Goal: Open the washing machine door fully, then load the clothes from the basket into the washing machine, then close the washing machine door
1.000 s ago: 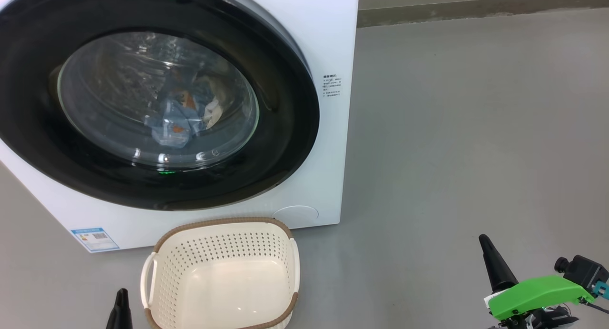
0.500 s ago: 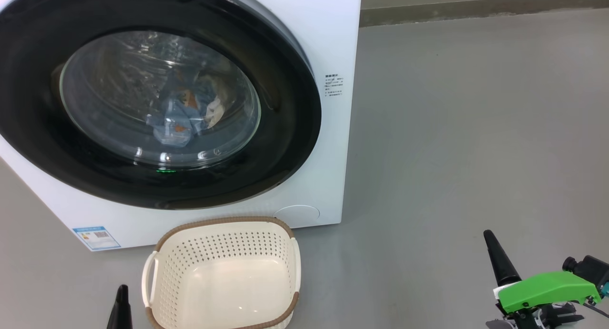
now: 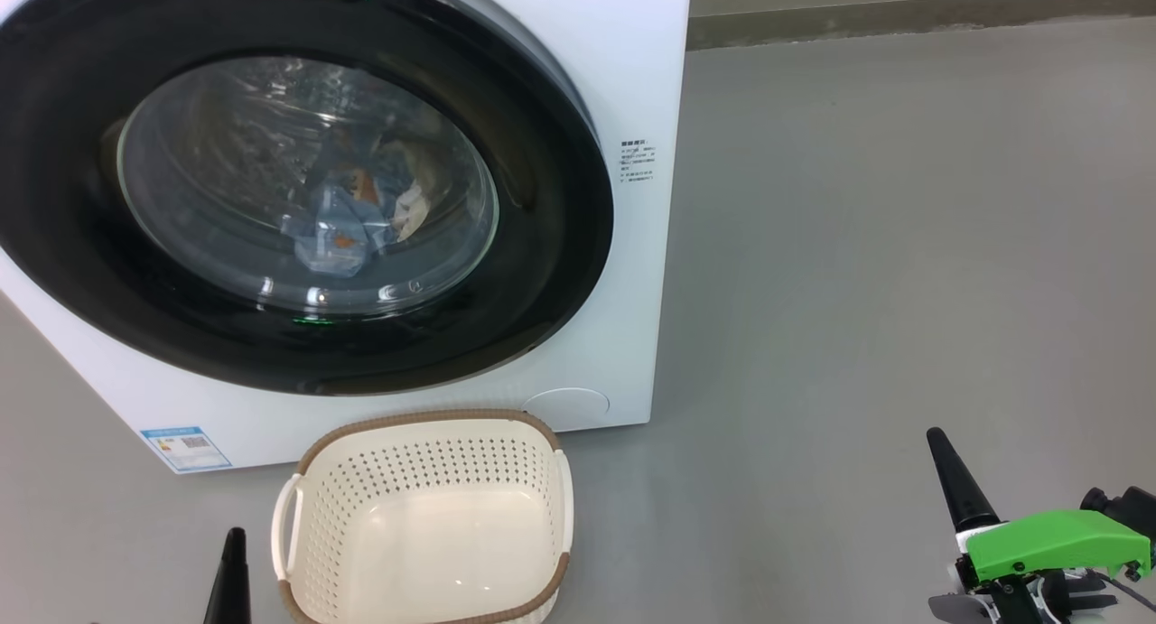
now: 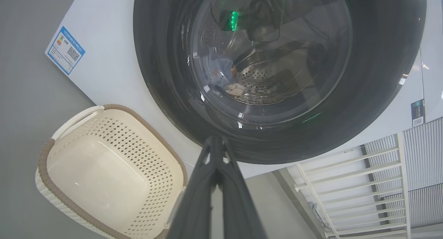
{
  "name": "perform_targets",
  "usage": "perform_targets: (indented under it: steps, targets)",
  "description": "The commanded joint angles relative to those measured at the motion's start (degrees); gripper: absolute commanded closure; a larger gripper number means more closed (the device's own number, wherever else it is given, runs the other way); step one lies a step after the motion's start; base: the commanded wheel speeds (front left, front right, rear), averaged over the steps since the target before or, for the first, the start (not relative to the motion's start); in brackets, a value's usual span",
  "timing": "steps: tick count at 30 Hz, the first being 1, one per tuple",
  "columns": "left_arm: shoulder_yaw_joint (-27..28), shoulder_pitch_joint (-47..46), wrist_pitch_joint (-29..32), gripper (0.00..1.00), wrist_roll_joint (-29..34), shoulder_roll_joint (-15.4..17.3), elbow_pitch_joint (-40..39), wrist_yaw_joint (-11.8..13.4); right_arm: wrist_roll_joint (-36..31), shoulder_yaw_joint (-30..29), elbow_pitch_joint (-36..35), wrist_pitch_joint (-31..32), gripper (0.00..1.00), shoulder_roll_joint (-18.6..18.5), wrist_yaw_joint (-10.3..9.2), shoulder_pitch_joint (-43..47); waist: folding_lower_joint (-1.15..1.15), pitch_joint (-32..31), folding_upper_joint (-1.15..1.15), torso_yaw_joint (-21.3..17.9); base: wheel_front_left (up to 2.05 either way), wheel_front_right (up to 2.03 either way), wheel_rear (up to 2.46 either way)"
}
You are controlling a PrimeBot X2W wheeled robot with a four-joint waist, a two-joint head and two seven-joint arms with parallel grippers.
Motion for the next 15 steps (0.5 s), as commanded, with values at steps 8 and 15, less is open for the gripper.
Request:
perform_targets:
  steps: [8, 15]
  targets:
    - [1.4, -3.3, 1.6, 1.00, -6.6, 0.5, -2.5, 0.0, 4.2, -1.4, -2.5, 1.6, 1.00, 0.4, 0.01, -1.8, 0.00, 0.0, 0.00, 0.2, 0.00, 0.00, 0.00]
    - [1.5, -3.6, 2.7, 1.00, -11.2, 0.4, -3.0, 0.0, 7.2, -2.7, -3.1, 2.8, 1.00, 1.0, 0.01, -1.9, 0.00, 0.1, 0.00, 0.3, 0.00, 0.00, 0.00]
